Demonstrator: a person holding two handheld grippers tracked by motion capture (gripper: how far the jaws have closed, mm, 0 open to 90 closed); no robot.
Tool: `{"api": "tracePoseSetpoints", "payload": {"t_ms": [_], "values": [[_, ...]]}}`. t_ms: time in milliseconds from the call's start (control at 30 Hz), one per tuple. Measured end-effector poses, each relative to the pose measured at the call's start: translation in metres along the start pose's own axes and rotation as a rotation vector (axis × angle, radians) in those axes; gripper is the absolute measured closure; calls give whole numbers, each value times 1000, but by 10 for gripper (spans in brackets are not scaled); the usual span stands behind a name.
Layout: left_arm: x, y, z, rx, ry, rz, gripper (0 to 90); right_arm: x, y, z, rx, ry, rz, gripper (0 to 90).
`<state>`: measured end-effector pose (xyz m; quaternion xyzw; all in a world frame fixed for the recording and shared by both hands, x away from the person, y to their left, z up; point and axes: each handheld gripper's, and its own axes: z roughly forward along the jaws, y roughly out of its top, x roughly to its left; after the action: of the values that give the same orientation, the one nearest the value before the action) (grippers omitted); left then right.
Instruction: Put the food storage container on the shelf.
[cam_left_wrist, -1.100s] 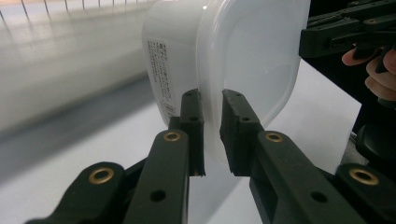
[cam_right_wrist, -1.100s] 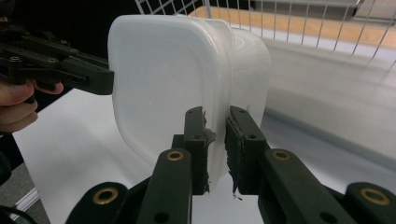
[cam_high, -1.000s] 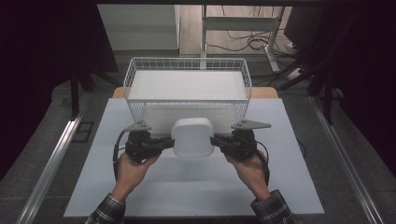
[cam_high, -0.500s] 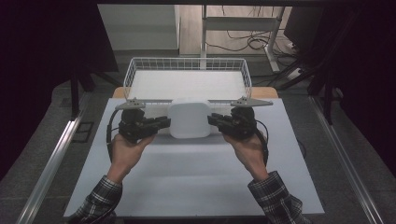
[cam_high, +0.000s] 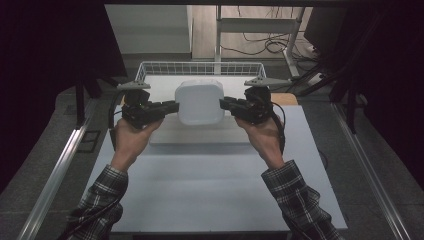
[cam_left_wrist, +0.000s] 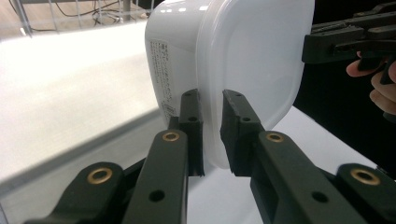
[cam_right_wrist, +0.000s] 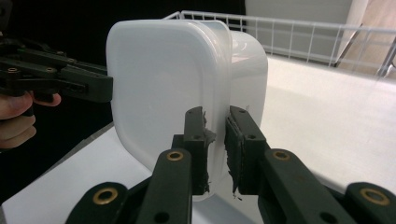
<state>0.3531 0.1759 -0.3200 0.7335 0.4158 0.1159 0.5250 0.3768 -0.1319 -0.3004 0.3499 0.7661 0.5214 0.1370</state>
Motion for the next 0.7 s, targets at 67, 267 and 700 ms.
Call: {"api": "tracePoseSetpoints", "payload": {"t_ms": [67, 267, 700], "values": [[3, 9, 3, 3, 8, -4, 796, -2, 5, 2, -2, -5, 1, 782], [10, 26, 11, 14, 30, -5, 793, -15, 17, 14, 3, -19, 35, 777], [22, 36, 25, 13, 15, -52, 729, -33, 30, 33, 64, -34, 91, 741]]}}
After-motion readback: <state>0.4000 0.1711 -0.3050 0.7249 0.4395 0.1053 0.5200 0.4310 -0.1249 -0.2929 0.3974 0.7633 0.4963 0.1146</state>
